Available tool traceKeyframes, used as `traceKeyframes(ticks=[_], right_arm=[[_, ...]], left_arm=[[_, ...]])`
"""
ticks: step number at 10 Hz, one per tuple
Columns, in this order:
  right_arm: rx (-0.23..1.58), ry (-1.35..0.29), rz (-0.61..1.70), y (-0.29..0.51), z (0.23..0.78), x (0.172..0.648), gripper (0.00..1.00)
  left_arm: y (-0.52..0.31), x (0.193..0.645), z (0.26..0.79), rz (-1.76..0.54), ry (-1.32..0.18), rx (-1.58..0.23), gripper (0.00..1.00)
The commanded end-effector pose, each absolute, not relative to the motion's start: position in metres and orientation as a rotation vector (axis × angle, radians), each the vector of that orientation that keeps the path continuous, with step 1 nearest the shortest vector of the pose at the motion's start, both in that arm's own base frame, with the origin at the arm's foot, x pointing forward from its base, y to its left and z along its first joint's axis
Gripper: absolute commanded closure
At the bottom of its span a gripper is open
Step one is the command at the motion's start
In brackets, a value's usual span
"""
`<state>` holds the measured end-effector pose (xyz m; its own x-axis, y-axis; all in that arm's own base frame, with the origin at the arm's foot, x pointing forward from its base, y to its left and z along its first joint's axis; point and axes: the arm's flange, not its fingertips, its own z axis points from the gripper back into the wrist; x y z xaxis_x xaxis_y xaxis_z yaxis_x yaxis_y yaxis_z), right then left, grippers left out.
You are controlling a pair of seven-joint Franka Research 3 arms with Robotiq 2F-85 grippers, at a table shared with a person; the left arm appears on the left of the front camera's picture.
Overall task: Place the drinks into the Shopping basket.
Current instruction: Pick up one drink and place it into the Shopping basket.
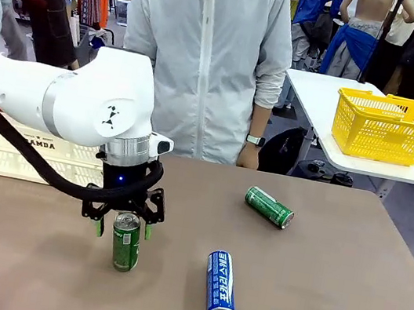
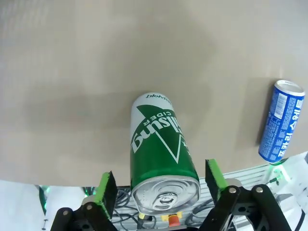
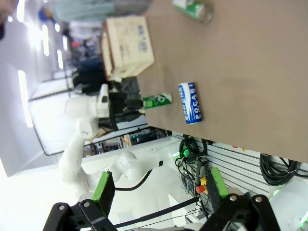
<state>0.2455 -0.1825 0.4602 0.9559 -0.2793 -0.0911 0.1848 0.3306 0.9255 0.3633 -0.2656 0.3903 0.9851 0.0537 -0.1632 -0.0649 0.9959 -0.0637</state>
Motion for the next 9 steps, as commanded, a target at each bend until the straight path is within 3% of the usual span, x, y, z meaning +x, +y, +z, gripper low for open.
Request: traceKeyframes(ticks=[1, 9], right_arm=[[1.217, -0.096, -0.316, -0.183, 0.467, 0.247, 0.00], [1.217, -0.096, -0.316, -0.183, 0.467, 0.247, 0.00]], left_arm=[[-0.268, 0.363, 0.391, 0.069, 0.173, -0.047, 1.00], [-0.259, 0.360, 0.415, 0.032, 0.168, -0.081, 1.00]])
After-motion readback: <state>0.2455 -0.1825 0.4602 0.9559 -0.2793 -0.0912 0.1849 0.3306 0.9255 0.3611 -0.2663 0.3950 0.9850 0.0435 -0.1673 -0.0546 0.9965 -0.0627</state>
